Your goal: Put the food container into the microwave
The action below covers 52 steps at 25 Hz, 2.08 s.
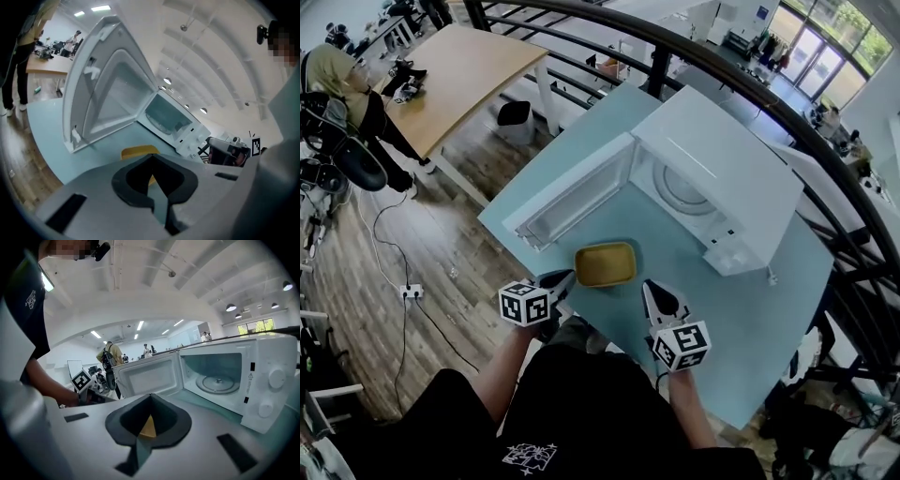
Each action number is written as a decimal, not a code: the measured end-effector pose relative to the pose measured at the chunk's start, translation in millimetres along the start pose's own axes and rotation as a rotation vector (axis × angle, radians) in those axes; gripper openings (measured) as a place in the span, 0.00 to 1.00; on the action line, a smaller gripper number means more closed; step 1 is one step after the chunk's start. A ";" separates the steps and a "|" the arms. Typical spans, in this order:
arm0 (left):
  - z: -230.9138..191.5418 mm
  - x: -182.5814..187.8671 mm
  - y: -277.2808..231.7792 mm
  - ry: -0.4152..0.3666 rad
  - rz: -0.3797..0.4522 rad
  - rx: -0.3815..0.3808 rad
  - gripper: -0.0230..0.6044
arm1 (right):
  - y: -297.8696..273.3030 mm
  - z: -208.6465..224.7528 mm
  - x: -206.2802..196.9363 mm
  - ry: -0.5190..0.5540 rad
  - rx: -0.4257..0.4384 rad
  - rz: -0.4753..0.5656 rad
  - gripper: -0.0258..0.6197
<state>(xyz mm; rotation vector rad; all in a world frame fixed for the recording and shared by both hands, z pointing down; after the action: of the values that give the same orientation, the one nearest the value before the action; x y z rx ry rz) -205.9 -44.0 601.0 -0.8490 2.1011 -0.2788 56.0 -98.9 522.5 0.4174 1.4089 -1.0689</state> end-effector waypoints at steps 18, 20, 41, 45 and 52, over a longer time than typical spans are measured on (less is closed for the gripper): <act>-58.6 -20.8 -33.0 0.298 -0.136 -0.089 0.10 | -36.4 3.8 -19.1 -0.088 -0.032 -0.066 0.05; -60.8 -20.4 -37.8 0.312 -0.139 -0.095 0.12 | -39.9 4.0 -22.3 -0.098 -0.035 -0.075 0.05; -73.6 -26.2 -53.5 0.404 -0.176 -0.097 0.12 | -81.6 -34.9 -47.9 -0.103 0.064 -0.198 0.05; -73.0 -25.3 -53.8 0.403 -0.178 -0.096 0.11 | -85.6 -39.6 -47.4 -0.093 0.079 -0.206 0.05; -71.9 -24.5 -52.5 0.418 -0.174 -0.092 0.10 | -79.8 -37.5 -48.2 -0.104 0.070 -0.200 0.05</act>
<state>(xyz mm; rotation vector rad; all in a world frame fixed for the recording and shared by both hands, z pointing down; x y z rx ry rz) -226.0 -73.9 685.9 -1.1068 2.4417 -0.4899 -20.6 -92.6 587.4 0.2708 1.3432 -1.2866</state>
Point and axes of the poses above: the fingertips, and each gripper's own axes: y backward along the fingers, z to its right, x out of its top, the point moved 8 cm from there along y, backward along the fingers, and after that the axes turned 3 degrees about y, right-handed, at the moved point
